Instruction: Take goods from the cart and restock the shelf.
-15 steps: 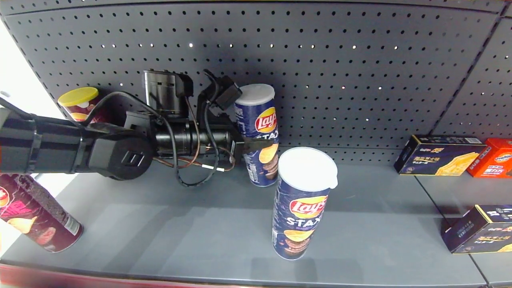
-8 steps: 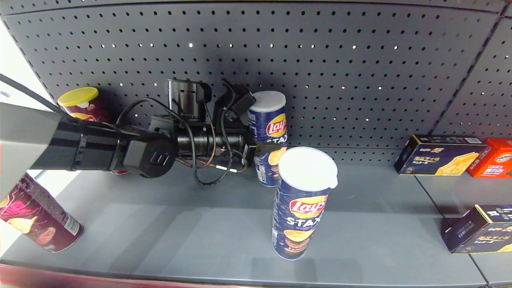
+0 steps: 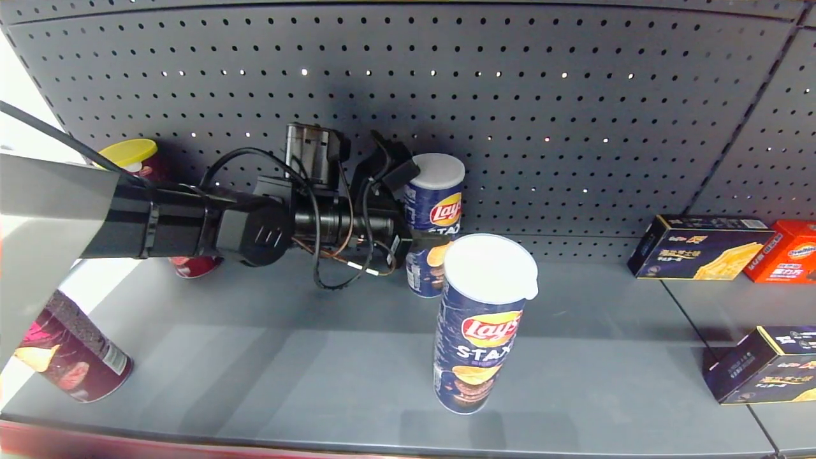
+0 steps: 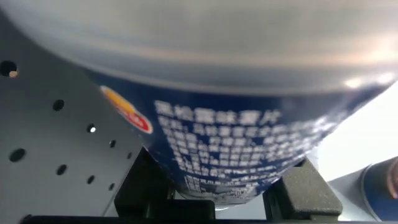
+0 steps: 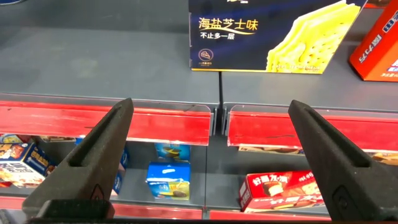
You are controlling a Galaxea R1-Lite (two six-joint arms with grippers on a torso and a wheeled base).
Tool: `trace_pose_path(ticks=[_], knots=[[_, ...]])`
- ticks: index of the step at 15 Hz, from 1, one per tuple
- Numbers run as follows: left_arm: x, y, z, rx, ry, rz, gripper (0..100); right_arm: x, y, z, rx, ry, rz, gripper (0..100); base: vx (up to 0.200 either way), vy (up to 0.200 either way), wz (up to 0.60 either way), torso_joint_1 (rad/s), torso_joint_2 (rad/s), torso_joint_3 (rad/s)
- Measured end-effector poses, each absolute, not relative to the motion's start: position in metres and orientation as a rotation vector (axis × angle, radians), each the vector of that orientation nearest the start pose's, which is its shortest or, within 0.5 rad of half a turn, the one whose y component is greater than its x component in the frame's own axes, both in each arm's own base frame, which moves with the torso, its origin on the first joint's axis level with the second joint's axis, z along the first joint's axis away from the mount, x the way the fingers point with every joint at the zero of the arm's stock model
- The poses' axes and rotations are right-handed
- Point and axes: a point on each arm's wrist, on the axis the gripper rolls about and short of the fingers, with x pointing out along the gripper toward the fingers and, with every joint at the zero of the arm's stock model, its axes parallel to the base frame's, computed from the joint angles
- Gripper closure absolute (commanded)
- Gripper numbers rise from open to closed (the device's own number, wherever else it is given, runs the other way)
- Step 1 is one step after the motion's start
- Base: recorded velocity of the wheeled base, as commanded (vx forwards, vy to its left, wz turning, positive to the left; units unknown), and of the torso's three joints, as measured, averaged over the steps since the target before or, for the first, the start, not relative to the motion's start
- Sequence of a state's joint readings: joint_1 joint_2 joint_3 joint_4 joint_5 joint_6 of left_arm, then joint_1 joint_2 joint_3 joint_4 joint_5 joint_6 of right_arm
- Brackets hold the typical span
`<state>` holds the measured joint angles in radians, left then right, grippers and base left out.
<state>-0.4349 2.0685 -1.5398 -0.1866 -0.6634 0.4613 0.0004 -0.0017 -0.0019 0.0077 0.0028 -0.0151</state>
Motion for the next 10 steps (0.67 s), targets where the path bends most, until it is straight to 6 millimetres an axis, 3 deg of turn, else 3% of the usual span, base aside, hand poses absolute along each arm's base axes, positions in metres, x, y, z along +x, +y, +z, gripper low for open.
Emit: trace_pose_path(ticks=[1,2,10], knots=[[0.3805,-0.1917,0.2090,0.371,0.095,-1.145,100,-0.0231,0.0000,0.0753,-0.015,0.004,0.004,0,0.000,0.000,0.00,0.000,0.00,0.000],[0.3816,-0.1925,0.2093,0.372,0.092,-1.146,0,-0.0231,0.0000,0.0753,-0.015,0.003,0.004,0,0.000,0.000,0.00,0.000,0.00,0.000],[0.3800,-0.1938,0.2012,0.374,0.118,-1.133,0,-0.0231,0.0000,0.0754,-0.015,0.003,0.004,0,0.000,0.000,0.00,0.000,0.00,0.000]])
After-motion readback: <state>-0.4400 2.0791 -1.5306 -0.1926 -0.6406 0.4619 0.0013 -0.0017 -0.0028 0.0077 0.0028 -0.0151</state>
